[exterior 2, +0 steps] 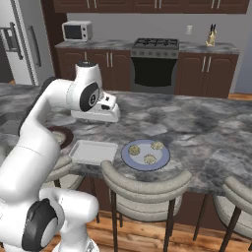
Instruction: Place two dumplings into each of the tupperware containers and then place the containers in the fridge.
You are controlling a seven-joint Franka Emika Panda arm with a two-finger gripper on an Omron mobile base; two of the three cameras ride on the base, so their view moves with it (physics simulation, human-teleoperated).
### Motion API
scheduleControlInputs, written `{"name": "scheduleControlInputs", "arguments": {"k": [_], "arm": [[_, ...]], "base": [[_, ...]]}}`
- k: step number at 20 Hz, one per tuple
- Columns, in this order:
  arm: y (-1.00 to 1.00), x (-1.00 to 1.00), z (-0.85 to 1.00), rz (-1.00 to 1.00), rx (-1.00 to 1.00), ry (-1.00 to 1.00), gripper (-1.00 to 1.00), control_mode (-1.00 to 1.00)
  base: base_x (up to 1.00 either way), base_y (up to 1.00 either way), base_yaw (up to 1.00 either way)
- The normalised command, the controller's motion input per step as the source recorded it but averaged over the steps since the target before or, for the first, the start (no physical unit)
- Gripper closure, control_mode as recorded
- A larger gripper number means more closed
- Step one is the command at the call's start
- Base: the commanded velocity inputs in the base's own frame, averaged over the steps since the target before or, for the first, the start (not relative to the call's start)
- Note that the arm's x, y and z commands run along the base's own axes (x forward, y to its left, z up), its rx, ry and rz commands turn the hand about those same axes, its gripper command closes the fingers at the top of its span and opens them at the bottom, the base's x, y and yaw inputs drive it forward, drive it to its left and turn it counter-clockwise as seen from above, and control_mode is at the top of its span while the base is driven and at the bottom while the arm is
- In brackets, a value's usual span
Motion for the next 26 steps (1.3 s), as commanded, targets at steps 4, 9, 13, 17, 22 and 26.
{"name": "scheduleControlInputs", "arguments": {"k": [4, 9, 13, 17, 22, 26], "arm": [[-0.92, 0.26, -0.4, 0.0, 0.0, 0.06, -1.0, -1.0], [-0.86, 0.26, -0.5, 0.0, 0.0, 0.08, -1.0, -1.0], [-0.44, 0.3, -0.5, 0.0, 0.0, 0.04, -1.0, -1.0], [-0.24, 0.24, -0.45, 0.0, 0.0, 0.01, -1.0, -1.0], [-0.36, 0.46, -0.35, 0.0, 0.0, 0.0, -1.0, -1.0], [-0.38, 0.63, -0.36, 0.0, 0.0, 0.01, -1.0, -1.0]], "base": [[0.0, 0.0, 0.0], [0.0, 0.0, 0.0], [0.0, 0.0, 0.0], [0.0, 0.0, 0.0], [0.0, 0.0, 0.0], [0.0, 0.0, 0.0]]}}
